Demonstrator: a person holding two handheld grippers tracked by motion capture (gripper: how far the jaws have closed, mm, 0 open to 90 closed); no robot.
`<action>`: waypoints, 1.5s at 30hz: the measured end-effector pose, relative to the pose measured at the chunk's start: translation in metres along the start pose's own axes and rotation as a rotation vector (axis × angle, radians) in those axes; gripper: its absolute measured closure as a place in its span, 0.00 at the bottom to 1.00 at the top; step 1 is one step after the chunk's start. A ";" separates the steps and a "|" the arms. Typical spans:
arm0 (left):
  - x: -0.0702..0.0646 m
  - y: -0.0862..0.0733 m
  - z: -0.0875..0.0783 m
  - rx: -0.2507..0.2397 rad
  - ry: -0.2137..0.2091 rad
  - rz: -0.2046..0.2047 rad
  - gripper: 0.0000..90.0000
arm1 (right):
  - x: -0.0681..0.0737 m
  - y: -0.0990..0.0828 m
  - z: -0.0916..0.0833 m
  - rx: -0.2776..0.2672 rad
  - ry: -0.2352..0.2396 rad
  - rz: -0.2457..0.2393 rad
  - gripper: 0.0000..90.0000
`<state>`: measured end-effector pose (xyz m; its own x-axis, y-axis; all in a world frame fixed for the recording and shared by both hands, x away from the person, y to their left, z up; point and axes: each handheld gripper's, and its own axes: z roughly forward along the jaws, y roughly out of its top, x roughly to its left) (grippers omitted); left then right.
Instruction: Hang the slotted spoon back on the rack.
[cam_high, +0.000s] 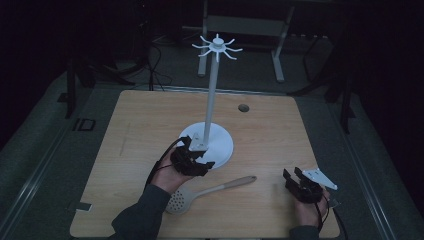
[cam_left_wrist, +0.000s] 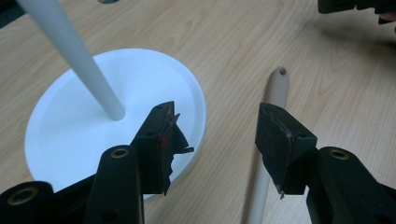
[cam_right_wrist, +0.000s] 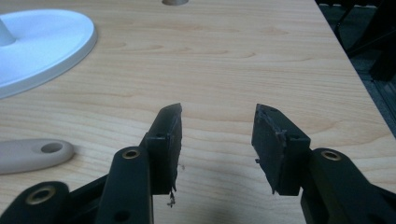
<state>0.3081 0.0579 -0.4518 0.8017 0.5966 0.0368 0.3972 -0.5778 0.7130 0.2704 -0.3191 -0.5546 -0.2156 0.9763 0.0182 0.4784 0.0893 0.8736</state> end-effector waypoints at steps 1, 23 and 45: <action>-0.001 0.002 0.003 0.010 -0.004 0.009 0.54 | 0.001 0.000 0.000 0.001 0.000 -0.006 0.58; -0.013 0.014 0.043 0.157 -0.068 0.066 0.61 | 0.001 0.000 -0.002 0.003 -0.005 -0.010 0.58; -0.024 0.017 0.081 0.336 -0.112 0.131 0.64 | 0.000 -0.001 -0.002 0.009 -0.005 -0.013 0.57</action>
<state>0.3314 -0.0114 -0.4969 0.8919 0.4517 0.0222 0.3977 -0.8068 0.4368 0.2685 -0.3195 -0.5548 -0.2171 0.9761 0.0046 0.4834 0.1034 0.8693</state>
